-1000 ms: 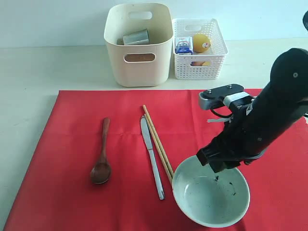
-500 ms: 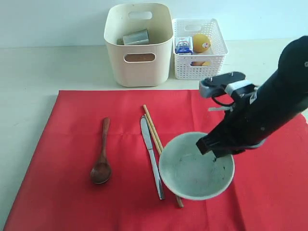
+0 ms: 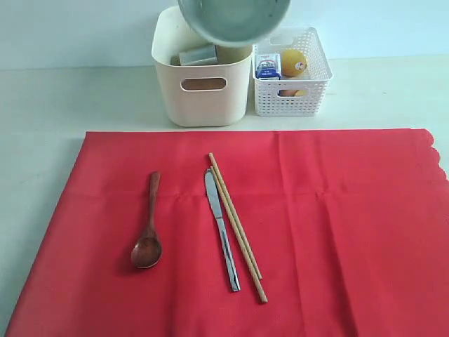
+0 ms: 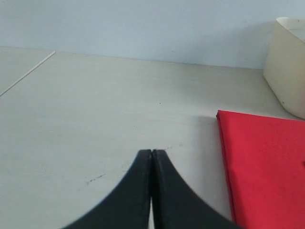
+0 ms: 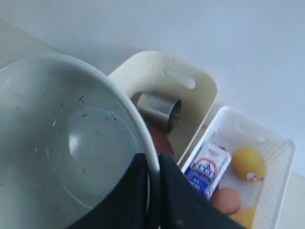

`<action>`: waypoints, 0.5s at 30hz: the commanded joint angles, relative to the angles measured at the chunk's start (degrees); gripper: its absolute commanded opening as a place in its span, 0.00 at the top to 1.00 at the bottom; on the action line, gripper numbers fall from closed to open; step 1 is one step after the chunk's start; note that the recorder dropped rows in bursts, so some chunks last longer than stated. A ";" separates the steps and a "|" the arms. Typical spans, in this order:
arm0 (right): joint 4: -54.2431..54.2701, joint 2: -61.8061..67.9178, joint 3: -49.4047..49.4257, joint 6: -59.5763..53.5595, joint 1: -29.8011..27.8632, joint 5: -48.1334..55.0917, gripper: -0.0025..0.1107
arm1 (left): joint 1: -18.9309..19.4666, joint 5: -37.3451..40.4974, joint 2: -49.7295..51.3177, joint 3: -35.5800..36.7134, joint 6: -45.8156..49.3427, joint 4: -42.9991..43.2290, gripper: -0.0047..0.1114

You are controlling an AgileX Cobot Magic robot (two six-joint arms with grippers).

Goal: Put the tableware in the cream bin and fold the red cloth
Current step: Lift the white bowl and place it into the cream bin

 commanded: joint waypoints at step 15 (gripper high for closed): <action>-2.40 31.76 -24.62 -0.27 -0.12 -13.77 0.98 | 0.13 -0.25 -0.36 -0.06 -0.40 0.14 0.95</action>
